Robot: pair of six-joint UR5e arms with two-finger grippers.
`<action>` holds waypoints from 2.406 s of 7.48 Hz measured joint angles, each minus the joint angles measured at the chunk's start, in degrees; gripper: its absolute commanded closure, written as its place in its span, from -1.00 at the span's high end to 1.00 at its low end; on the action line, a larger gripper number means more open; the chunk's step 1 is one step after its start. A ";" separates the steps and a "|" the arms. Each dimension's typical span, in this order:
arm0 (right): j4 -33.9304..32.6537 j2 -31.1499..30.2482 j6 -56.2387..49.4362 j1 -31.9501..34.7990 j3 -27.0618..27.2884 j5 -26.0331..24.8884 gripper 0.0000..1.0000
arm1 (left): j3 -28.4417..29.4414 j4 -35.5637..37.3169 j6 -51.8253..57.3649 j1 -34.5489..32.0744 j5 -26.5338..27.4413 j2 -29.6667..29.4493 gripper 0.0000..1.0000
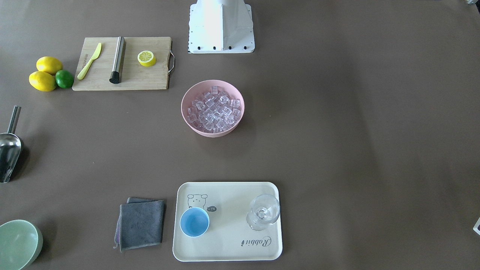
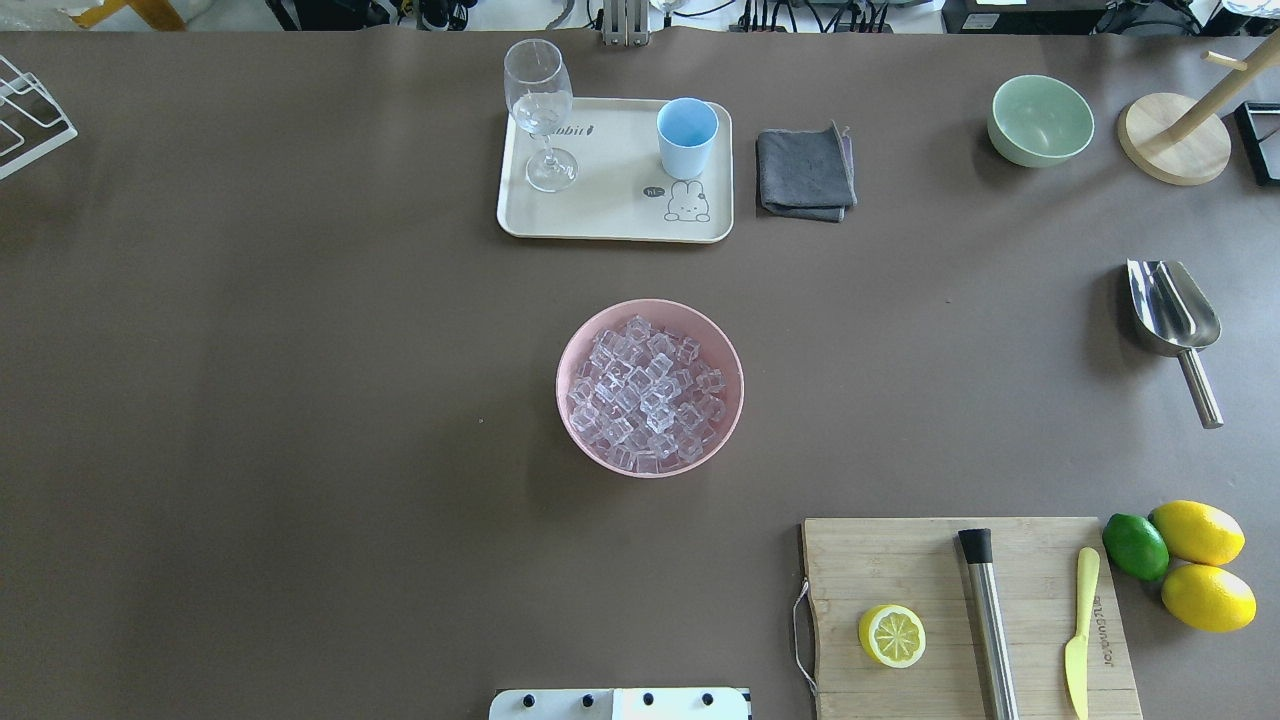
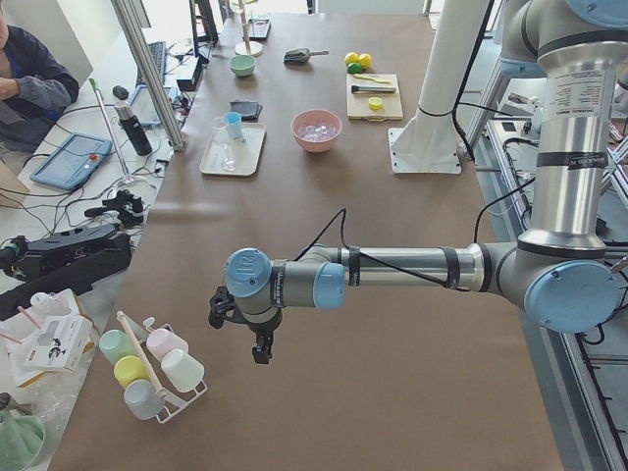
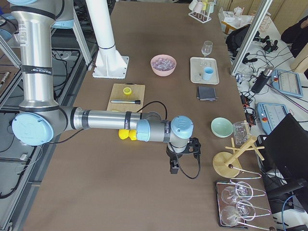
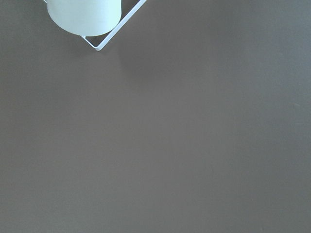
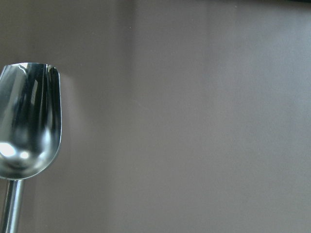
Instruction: Put ice in cup with scoop
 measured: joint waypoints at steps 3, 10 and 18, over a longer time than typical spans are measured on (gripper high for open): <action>-0.48 -0.79 0.00 1.51 1.97 0.35 0.99 | -0.12 0.00 0.00 0.00 -0.01 0.03 0.96; 0.82 -4.67 7.00 1.20 8.12 3.65 0.99 | -0.28 0.21 -0.15 0.37 0.24 -0.01 0.96; 27.29 -7.15 39.62 -19.34 1.69 2.90 0.99 | 0.04 0.09 -0.12 5.28 0.27 -2.84 0.96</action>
